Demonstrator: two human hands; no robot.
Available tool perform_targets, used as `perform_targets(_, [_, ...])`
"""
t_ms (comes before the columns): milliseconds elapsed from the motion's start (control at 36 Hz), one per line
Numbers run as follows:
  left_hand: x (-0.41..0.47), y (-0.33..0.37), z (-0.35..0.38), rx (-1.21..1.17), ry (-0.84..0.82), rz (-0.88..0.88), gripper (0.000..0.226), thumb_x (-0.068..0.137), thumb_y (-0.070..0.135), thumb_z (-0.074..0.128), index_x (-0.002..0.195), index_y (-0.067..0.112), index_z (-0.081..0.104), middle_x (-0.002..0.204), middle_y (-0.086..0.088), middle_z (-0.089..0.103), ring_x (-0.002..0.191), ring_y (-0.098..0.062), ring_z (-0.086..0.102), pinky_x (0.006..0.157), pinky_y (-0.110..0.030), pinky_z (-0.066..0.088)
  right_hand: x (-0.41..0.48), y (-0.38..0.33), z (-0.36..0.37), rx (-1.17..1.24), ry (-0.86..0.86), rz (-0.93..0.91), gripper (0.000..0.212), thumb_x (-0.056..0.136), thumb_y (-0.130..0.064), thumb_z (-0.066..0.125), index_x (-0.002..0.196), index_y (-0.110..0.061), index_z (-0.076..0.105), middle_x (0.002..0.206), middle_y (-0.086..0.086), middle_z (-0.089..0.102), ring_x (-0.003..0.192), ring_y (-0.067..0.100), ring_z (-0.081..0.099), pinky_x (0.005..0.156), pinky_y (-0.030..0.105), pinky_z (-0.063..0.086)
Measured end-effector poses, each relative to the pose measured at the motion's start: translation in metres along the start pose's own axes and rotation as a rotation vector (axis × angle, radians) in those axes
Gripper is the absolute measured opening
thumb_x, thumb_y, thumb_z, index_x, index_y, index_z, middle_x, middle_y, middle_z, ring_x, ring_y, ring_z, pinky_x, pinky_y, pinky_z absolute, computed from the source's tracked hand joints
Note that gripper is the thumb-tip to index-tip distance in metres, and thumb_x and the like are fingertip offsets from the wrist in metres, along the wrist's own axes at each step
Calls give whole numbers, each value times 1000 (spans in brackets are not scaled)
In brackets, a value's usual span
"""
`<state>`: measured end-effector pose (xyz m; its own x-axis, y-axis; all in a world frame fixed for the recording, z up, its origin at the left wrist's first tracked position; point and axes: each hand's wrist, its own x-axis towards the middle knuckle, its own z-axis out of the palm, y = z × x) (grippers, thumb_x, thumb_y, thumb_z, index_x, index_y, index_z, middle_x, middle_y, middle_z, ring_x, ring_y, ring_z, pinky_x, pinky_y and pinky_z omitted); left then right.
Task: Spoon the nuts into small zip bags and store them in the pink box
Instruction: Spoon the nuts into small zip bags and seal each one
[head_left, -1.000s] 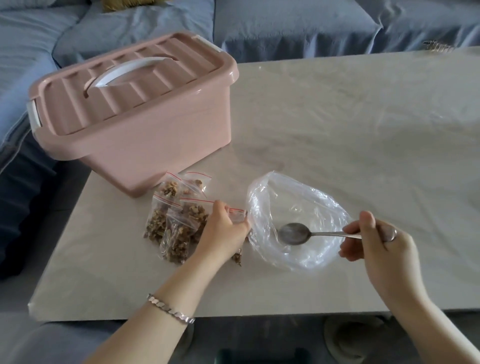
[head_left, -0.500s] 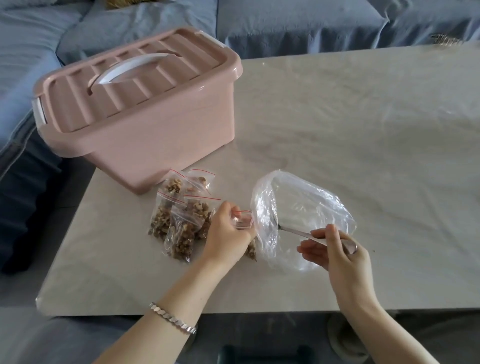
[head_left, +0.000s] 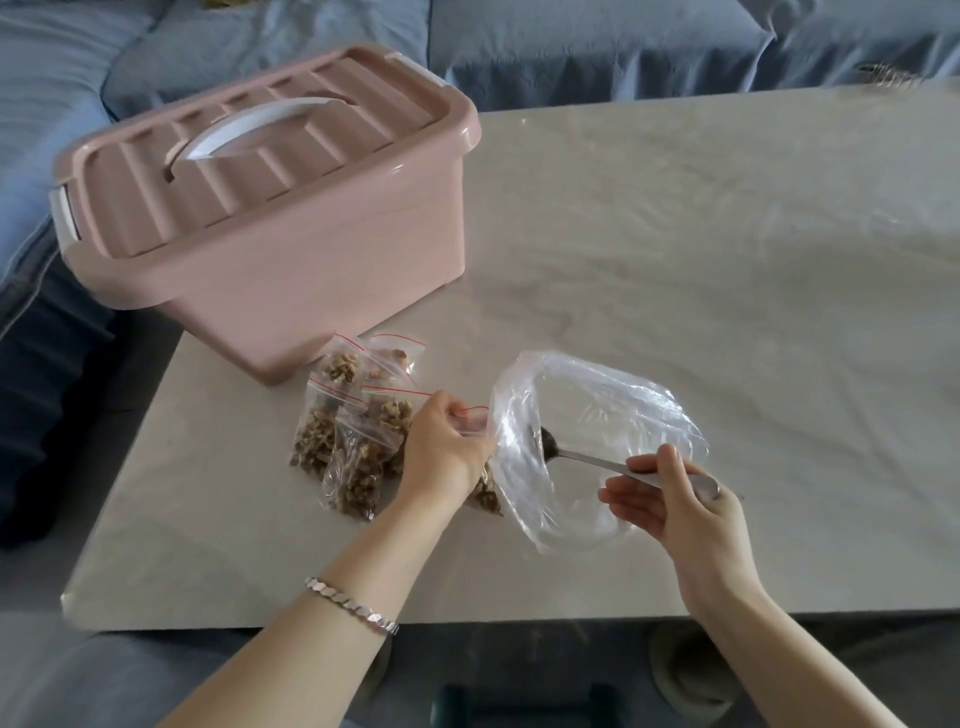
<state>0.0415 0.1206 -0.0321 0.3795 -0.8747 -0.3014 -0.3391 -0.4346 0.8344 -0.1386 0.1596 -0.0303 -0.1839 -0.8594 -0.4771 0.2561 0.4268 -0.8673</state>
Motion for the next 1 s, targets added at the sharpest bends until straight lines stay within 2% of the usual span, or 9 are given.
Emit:
perform_targets(167, [0, 1, -1, -109, 31, 49, 33, 77, -6, 58, 69, 16, 34, 57, 11, 50, 40, -3, 37, 41, -11, 31, 1, 0, -1, -26, -12, -11, 34, 96, -25, 45, 78, -1, 62, 61, 13, 69, 60, 25, 69, 57, 24, 58])
perform_targets(306, [-7, 8, -8, -45, 94, 149, 27, 76, -4, 57, 71, 14, 38, 60, 10, 53, 41, 2, 43, 42, -7, 32, 5, 2, -5, -31, 8, -14, 34, 97, -25, 45, 80, -2, 62, 61, 12, 69, 61, 24, 69, 60, 25, 58])
perform_targets(389, [-4, 11, -13, 109, 163, 177, 17, 78, 4, 54, 72, 13, 41, 60, 6, 48, 47, -5, 42, 44, -12, 33, 8, 4, -8, -39, 3, -7, 34, 97, -25, 45, 79, -3, 62, 62, 12, 70, 62, 23, 69, 61, 24, 58])
perform_targets(472, [1, 11, -18, 295, 209, 176, 10, 81, 11, 49, 75, 15, 42, 66, 1, 53, 60, -22, 47, 53, -28, 36, 10, 5, -9, -43, -2, -9, 33, 97, -25, 44, 79, -3, 62, 62, 13, 70, 61, 22, 69, 60, 22, 57])
perform_targets(611, [1, 10, -22, 408, 173, 178, 4, 86, 11, 46, 82, 9, 46, 64, 4, 46, 68, -26, 46, 53, -29, 28, 12, 4, -7, -71, -18, -31, 33, 97, -25, 44, 81, -3, 62, 63, 13, 70, 63, 24, 69, 62, 23, 58])
perform_targets(694, [4, 10, -21, 364, 58, 148, 4, 86, 7, 47, 84, 11, 48, 73, 4, 48, 72, -20, 46, 51, -25, 24, 12, 5, -5, -50, -34, 7, 34, 97, -26, 44, 81, -3, 62, 63, 13, 70, 63, 23, 69, 61, 23, 58])
perform_targets(778, [7, 7, -17, 304, -22, 84, 3, 86, 10, 51, 88, 13, 50, 80, 5, 50, 75, -16, 48, 61, -23, 34, 13, 4, -5, 17, -47, 70, 34, 97, -28, 44, 81, -3, 61, 64, 14, 69, 63, 23, 69, 58, 22, 57])
perform_targets(917, [5, 3, -6, 6, -87, -23, 29, 79, 7, 64, 66, 18, 40, 66, 4, 47, 54, -10, 37, 43, -9, 30, 18, -3, -17, 17, -9, 50, 34, 97, -29, 44, 81, -3, 61, 63, 13, 70, 62, 22, 69, 59, 23, 58])
perform_targets(1000, [2, 0, -5, -47, -58, 77, 33, 79, 18, 72, 71, 20, 39, 75, 9, 54, 60, -5, 48, 51, -6, 36, 24, -11, -28, 25, 24, 10, 35, 97, -29, 44, 80, -4, 60, 59, 12, 69, 59, 20, 69, 58, 22, 57])
